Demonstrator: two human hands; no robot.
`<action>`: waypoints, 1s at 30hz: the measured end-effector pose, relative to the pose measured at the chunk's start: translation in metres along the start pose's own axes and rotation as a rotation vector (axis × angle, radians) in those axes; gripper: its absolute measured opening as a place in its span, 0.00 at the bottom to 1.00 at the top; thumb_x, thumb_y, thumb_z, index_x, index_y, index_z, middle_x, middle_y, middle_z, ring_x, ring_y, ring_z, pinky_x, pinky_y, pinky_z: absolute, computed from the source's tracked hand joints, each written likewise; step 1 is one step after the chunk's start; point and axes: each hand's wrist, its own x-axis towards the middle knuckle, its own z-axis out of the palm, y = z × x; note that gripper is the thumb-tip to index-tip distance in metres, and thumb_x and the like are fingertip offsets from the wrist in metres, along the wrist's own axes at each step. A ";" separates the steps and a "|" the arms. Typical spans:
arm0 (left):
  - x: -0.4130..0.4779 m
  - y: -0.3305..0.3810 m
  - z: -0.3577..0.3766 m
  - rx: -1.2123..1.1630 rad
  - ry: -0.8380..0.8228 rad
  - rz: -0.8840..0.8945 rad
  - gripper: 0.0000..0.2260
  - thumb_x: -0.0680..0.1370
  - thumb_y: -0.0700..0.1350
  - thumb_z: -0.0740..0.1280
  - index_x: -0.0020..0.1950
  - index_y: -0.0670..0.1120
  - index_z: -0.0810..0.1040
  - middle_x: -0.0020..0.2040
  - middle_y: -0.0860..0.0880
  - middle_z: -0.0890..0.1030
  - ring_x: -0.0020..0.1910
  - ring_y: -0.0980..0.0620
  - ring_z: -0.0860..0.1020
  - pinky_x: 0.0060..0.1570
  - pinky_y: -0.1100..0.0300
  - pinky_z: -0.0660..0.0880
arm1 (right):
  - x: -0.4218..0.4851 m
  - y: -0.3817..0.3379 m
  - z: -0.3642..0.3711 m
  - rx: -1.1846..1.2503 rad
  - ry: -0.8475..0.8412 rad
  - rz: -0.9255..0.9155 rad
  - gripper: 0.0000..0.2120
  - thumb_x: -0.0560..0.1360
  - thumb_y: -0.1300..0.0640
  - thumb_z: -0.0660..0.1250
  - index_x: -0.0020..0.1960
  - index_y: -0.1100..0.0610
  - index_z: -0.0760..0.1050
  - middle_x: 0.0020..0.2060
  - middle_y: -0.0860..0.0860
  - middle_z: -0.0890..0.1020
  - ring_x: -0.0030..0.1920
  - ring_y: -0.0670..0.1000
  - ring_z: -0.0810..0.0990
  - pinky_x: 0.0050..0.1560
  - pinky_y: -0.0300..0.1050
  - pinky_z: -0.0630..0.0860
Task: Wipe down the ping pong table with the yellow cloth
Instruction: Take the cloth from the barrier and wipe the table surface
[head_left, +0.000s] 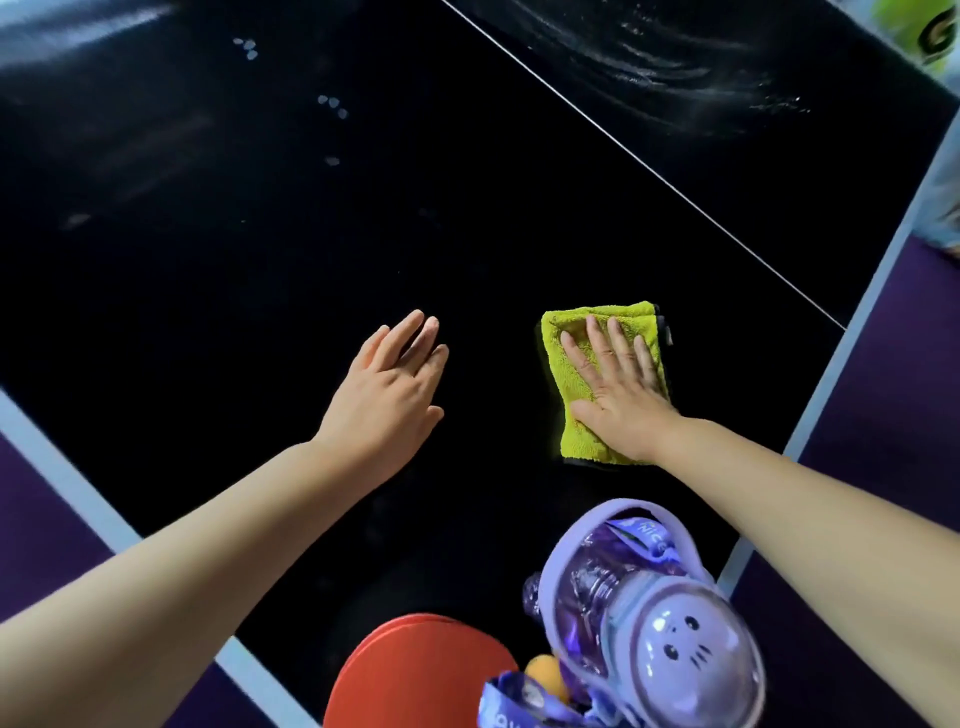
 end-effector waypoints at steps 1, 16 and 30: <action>-0.009 -0.003 0.000 -0.005 0.001 -0.004 0.30 0.70 0.50 0.73 0.68 0.39 0.71 0.71 0.40 0.67 0.74 0.42 0.58 0.70 0.45 0.58 | -0.001 -0.003 -0.003 -0.010 -0.017 -0.004 0.36 0.74 0.42 0.43 0.71 0.41 0.21 0.70 0.50 0.20 0.69 0.51 0.18 0.69 0.54 0.21; -0.090 -0.010 -0.012 -0.035 -0.087 -0.032 0.30 0.68 0.51 0.74 0.67 0.43 0.73 0.70 0.44 0.70 0.73 0.43 0.61 0.69 0.48 0.57 | -0.015 -0.039 -0.010 -0.257 -0.055 -0.186 0.35 0.68 0.38 0.33 0.68 0.44 0.17 0.69 0.51 0.20 0.69 0.51 0.18 0.67 0.48 0.19; -0.020 0.064 -0.031 -0.042 -0.110 -0.181 0.28 0.79 0.53 0.59 0.76 0.48 0.56 0.78 0.48 0.51 0.76 0.49 0.40 0.72 0.53 0.38 | 0.000 -0.010 0.016 -0.159 0.211 -0.319 0.36 0.70 0.41 0.43 0.75 0.38 0.32 0.76 0.46 0.33 0.76 0.50 0.30 0.74 0.54 0.29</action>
